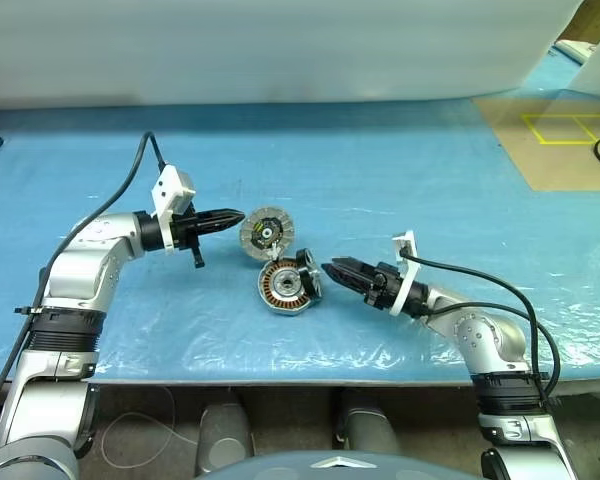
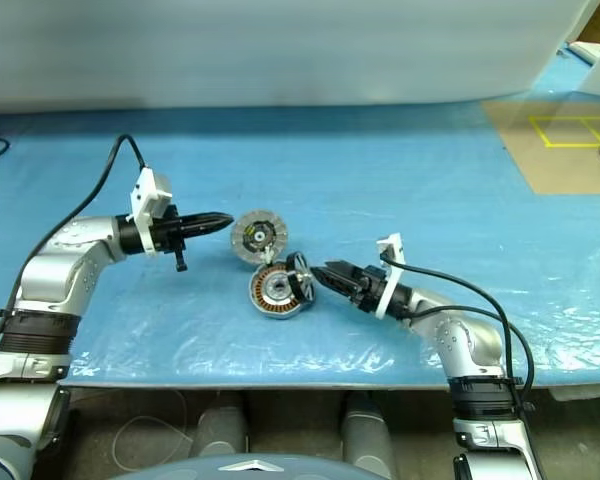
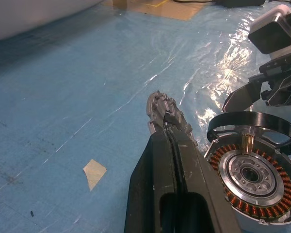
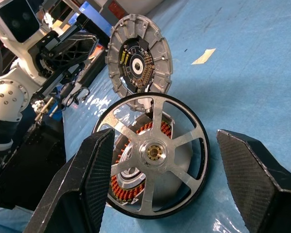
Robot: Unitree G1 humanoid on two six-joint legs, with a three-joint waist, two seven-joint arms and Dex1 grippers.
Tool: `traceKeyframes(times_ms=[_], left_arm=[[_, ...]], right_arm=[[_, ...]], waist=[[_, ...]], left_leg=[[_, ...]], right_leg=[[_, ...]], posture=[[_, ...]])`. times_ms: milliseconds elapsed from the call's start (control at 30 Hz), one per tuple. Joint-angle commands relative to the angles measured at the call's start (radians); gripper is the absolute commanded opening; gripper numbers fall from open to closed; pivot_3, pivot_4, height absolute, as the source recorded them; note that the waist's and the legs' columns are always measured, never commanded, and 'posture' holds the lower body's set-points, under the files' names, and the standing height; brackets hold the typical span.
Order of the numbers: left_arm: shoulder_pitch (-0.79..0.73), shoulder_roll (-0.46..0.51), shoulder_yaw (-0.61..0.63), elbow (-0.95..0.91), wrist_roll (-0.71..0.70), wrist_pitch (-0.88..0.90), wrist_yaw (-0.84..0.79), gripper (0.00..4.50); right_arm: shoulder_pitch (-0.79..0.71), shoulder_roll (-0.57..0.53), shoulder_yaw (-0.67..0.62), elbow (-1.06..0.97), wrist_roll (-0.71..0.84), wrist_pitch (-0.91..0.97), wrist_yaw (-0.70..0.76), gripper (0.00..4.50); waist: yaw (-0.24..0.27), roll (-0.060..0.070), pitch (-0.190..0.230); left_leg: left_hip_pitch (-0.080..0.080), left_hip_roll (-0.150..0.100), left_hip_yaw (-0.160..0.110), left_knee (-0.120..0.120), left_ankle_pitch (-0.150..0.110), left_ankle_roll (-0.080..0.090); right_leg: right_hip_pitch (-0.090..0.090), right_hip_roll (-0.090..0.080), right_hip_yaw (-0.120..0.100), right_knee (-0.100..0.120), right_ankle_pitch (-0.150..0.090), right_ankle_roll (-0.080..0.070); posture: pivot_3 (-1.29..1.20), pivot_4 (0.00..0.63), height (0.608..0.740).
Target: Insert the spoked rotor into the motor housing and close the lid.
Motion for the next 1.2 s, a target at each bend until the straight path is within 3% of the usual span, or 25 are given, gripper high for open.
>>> traceKeyframes(times_ms=[33, 433, 767, 1200], left_arm=[[0.007, 0.023, 0.036, -0.047, -0.036, 0.005, -0.011, 0.0], [0.111, 0.048, 0.069, -0.142, -0.06, -0.067, -0.046, 0.0], [0.33, -0.017, 0.04, -0.239, -0.024, -0.197, 0.019, 0.0], [0.432, -0.096, -0.023, -0.199, 0.047, -0.304, 0.08, 0.0]], right_arm=[[-0.007, -0.005, -0.012, -0.005, 0.032, 0.029, 0.015, 3.51], [-0.023, 0.005, -0.012, 0.003, 0.05, 0.087, 0.015, 3.51], [-0.048, 0.02, -0.006, 0.04, 0.033, 0.084, 0.0, 3.51], [-0.054, 0.017, 0.006, 0.065, 0.018, 0.091, 0.002, 3.51]], waist=[[0.0, 0.0, 0.0], [-0.001, 0.0, 0.0], [-0.002, 0.0, 0.0], [-0.002, 0.0, 0.0]], left_leg=[[0.0, 0.0, 0.0, 0.0, 0.0, 0.0], [0.0, 0.0, 0.0, -0.001, 0.0, 0.0], [0.0, 0.0, 0.001, -0.002, 0.0, 0.0], [0.001, 0.0, 0.001, -0.002, 0.0, 0.0]], right_leg=[[0.0, 0.0, 0.0, 0.0, 0.0, 0.0], [0.0, 0.0, 0.0, 0.0, 0.0, 0.0], [-0.001, 0.0, 0.0, 0.0, 0.0, 0.0], [-0.001, 0.0, 0.001, 0.0, 0.0, 0.0]], posture=[[0.0, 0.15, 0.74], [0.0, 0.15, 0.74], [0.0, 0.15, 0.74], [0.0, 0.15, 0.74]])
